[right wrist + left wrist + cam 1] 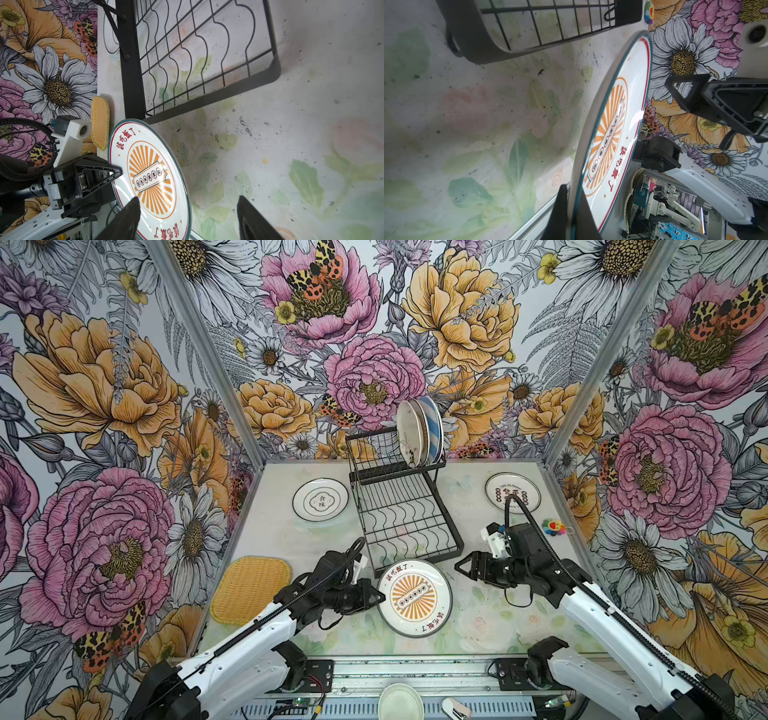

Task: Load the plates into the dish rack
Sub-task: 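Tilt the sunburst plate upright with the left gripper while the right gripper grasps it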

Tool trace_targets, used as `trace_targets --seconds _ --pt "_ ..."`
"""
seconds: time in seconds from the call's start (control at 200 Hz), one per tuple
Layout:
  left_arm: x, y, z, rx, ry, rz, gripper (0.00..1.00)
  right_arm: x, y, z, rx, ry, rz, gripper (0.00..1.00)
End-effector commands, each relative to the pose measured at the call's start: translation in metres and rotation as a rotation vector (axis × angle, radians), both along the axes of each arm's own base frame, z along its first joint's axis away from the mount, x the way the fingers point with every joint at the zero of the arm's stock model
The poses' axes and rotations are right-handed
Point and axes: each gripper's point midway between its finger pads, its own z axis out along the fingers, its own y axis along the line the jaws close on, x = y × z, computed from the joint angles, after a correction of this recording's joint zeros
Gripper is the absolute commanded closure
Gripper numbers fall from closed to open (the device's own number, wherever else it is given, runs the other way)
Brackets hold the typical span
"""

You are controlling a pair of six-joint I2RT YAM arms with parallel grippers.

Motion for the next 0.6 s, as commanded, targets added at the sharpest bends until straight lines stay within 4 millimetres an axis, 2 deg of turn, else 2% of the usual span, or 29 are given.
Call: trace_targets --seconds 0.0,0.16,0.375,0.595 --pt "0.008 -0.008 0.043 -0.108 -0.069 -0.02 1.0 0.004 0.021 0.02 0.131 -0.043 0.073 0.26" --pt "0.018 -0.01 0.071 -0.155 -0.123 -0.035 1.0 0.001 0.041 0.034 0.217 -0.045 0.168 0.26" --pt "0.023 -0.017 0.082 -0.181 -0.15 -0.078 1.0 -0.002 0.063 0.045 0.301 -0.039 0.266 0.32" --pt "0.025 -0.019 0.081 -0.188 -0.153 -0.089 1.0 -0.008 0.074 0.051 0.343 -0.036 0.329 0.53"
